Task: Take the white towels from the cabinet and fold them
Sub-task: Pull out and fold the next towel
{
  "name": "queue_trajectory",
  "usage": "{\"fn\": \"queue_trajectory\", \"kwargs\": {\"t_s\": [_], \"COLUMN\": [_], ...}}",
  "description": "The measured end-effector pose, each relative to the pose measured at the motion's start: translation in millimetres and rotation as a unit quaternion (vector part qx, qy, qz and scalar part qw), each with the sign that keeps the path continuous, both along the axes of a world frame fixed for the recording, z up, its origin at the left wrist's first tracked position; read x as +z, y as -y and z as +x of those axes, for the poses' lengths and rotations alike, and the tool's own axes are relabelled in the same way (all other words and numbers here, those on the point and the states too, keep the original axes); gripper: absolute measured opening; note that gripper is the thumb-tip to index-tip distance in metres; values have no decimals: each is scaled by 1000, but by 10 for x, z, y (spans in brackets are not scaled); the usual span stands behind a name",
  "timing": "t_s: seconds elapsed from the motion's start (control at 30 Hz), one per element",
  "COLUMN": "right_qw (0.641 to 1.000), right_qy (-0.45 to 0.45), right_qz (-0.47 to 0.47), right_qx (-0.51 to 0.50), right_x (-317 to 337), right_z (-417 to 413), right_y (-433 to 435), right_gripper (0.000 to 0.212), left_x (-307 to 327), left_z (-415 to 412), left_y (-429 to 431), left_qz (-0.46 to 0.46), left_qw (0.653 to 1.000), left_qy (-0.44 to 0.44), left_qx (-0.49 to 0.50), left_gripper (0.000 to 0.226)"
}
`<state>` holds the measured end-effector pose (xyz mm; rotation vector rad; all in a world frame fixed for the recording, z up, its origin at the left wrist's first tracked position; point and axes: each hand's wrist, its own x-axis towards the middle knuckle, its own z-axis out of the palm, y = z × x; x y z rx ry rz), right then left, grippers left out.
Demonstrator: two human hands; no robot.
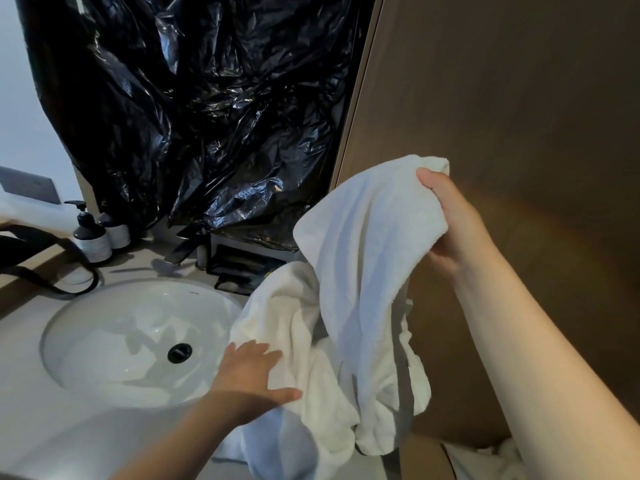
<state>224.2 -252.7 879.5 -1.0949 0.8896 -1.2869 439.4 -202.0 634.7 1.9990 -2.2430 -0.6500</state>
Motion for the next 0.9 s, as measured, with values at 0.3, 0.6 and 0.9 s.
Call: {"fn": "queue_trajectory", "kwargs": {"t_s": [0.3,0.6,0.9], "right_qw": [994,992,877], "right_qy": [-48,-53,-445], "right_qz": [-99,-86,-49], "right_qx": [12,81,175], "right_x": [198,376,-839], "right_z": [-317,-513,-635], "right_y": [-33,-54,-97], "right_gripper": [29,19,15], "left_x": [581,1412,1166], "left_z": [-48,-475,-559], "left_y": [147,203,128], "left_qz": [-156,-250,-221], "left_qw": [973,867,913], "left_qy": [-158,-425,-339], "left_qx": [60,70,45], "left_gripper": [62,65,51]}}
